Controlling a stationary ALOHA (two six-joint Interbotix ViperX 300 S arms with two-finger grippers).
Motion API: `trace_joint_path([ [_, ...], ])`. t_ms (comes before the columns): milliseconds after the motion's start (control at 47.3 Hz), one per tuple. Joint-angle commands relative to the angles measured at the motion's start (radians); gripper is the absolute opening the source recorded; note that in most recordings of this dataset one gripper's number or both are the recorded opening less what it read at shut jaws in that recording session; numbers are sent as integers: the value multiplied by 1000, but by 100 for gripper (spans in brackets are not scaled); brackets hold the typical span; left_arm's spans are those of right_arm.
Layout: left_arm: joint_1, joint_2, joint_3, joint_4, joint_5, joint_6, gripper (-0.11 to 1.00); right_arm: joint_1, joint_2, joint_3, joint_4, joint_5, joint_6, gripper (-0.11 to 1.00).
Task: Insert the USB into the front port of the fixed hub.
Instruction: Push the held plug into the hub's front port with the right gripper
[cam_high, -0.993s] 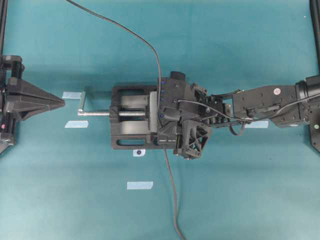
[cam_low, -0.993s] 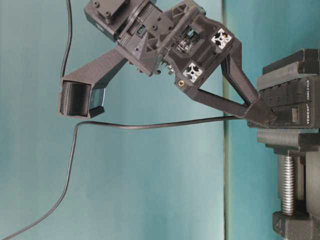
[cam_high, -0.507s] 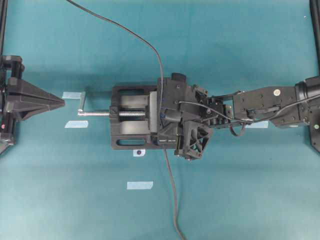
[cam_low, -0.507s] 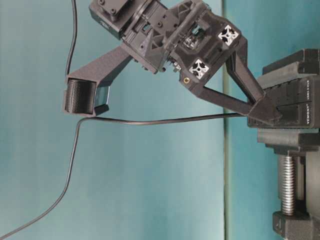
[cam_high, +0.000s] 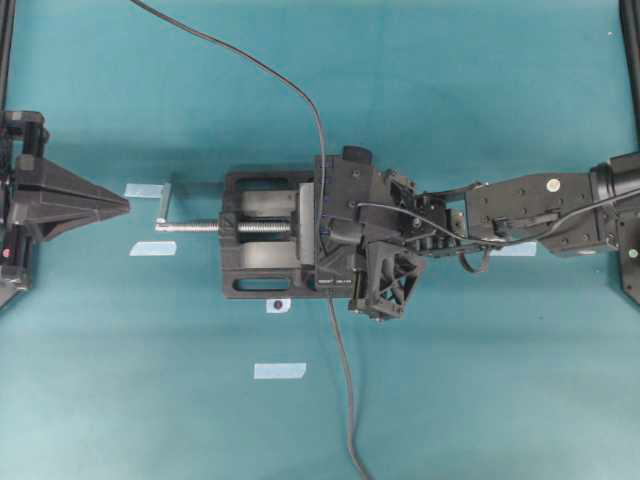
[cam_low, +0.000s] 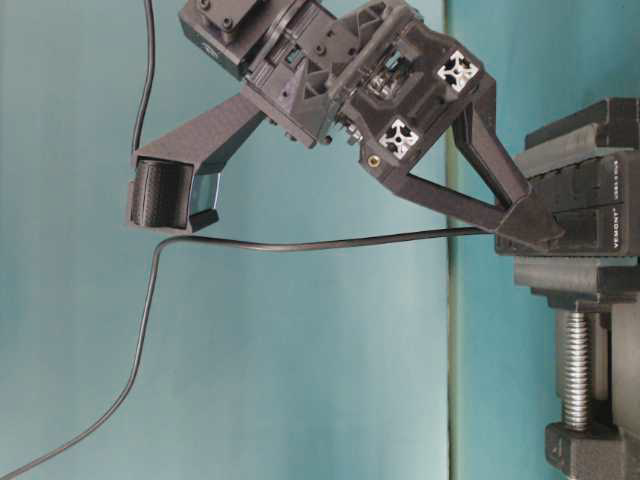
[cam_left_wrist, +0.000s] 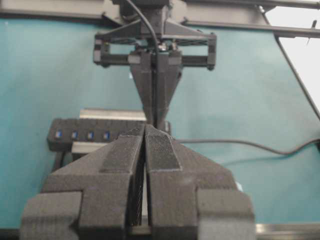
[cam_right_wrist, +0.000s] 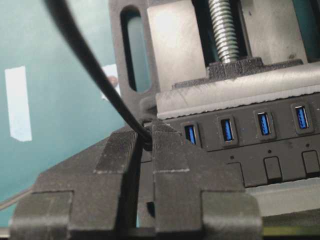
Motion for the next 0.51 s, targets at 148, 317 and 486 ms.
trace_joint_path([
  [148, 0, 5, -11, 0, -9, -2, 0, 25, 2, -2, 5, 6, 15, 2],
  [317, 0, 5, -11, 2, -11, -2, 0, 25, -5, -6, 3, 2, 15, 2],
  [486, 0, 5, -11, 0, -9, -2, 0, 23, -9, -5, 3, -20, 15, 1],
])
